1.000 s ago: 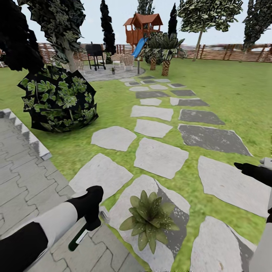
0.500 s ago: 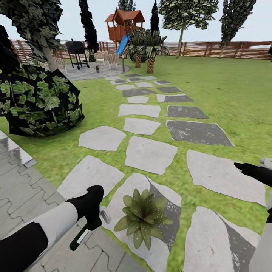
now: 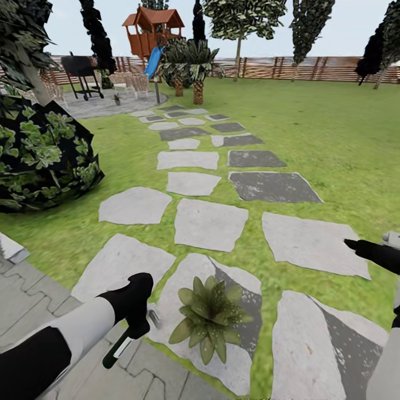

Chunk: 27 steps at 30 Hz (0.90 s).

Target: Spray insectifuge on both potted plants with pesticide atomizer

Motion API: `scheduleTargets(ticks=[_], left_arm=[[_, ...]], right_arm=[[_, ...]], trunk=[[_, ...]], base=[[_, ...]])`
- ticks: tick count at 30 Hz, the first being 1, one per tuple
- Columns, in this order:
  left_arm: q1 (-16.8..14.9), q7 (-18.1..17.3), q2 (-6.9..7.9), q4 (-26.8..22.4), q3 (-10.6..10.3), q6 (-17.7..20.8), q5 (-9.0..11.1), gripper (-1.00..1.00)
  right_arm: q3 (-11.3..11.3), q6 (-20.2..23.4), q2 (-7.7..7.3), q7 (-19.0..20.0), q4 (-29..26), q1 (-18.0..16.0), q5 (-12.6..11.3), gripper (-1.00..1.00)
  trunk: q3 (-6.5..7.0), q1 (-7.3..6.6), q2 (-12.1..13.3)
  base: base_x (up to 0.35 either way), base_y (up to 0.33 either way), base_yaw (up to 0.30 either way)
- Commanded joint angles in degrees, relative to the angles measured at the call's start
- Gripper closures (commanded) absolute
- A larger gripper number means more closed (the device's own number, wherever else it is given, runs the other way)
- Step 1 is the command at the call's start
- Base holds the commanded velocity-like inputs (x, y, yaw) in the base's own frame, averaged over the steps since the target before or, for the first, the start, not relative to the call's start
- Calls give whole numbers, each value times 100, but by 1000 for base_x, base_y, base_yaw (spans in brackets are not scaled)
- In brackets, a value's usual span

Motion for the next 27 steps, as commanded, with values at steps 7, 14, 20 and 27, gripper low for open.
scheduleTargets(ticks=[7, 14, 20, 27], left_arm=[[-1, -58, 5, -19, 2, 33, -53, 100], [-1, -58, 5, -19, 7, 33, -53, 100], [-1, -58, 14, -19, 4, 31, -53, 100], [-1, -58, 70, -19, -5, 32, -53, 100]], right_arm=[[-3, 16, 3, 56, -10, -7, 61, -100], [-5, 16, 2, 56, -10, -7, 61, -100], [-3, 16, 2, 56, -10, -7, 61, -100], [-3, 16, 2, 56, -9, -7, 61, -100]], trunk=[[-21, 0, -2], [-22, 0, -2], [-22, 0, -2], [-22, 0, -2]], base=[[6, 5, -280], [0, 0, -296], [0, 0, -297], [0, 0, -59]])
